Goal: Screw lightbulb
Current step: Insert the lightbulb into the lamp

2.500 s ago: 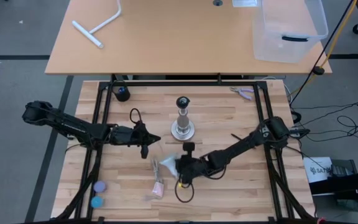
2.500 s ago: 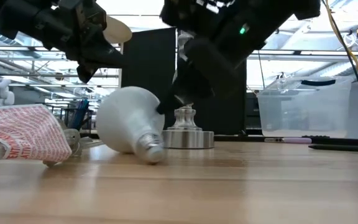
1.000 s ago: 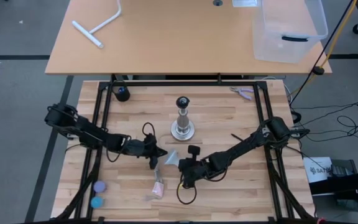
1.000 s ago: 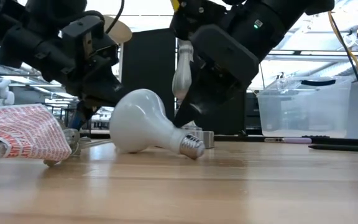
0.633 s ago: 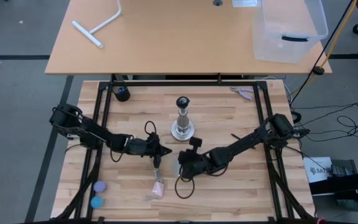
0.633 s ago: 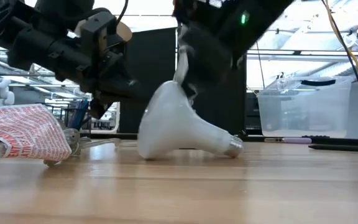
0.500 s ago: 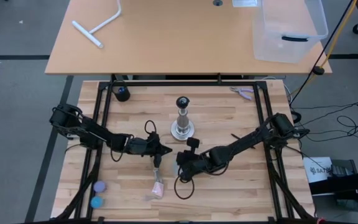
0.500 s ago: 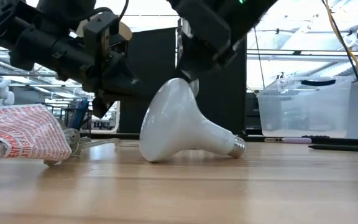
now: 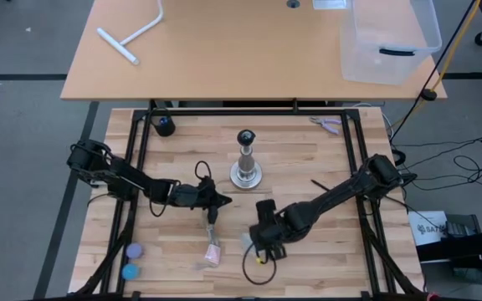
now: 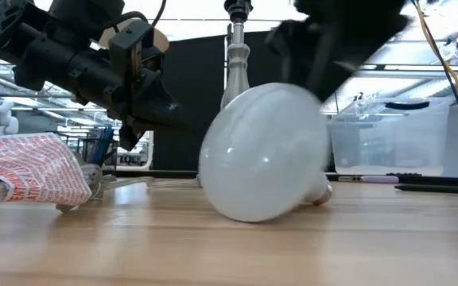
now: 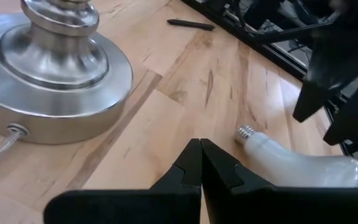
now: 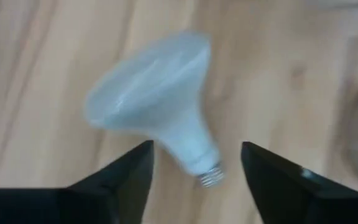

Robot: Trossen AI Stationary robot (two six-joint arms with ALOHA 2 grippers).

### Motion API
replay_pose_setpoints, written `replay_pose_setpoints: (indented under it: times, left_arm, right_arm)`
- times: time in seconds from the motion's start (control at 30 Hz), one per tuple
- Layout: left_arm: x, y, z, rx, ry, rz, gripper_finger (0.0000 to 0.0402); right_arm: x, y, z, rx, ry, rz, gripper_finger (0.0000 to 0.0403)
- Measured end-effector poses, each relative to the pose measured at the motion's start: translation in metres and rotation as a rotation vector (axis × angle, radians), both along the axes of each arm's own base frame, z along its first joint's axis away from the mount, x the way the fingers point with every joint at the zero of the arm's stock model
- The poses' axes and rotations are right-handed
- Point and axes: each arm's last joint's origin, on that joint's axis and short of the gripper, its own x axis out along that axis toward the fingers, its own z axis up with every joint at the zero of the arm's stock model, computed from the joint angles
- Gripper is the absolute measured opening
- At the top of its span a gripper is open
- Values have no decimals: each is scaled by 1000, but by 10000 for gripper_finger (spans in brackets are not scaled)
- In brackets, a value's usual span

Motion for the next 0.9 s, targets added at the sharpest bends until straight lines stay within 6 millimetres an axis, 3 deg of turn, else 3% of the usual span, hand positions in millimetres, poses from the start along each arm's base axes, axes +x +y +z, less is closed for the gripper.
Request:
replay_pose_setpoints:
  times: [0.1,0.27,0.53,0.7,0.9]
  left_arm:
    - [0,0,0,0,0,1,0]
    - [0,2,0,0,0,6,0]
    - [0,3,0,2,0,14,0]
    - [0,3,0,4,1,13,0]
    - [0,3,-1,6,9,13,0]
  right_arm:
    - [-10,4,-15,-41,60,67,270]
    - [-15,8,-37,-28,22,155,274]
    - [-6,14,-52,-9,-116,298,248]
    - [5,12,-76,18,-97,308,243]
    - [21,9,-79,43,-115,269,234]
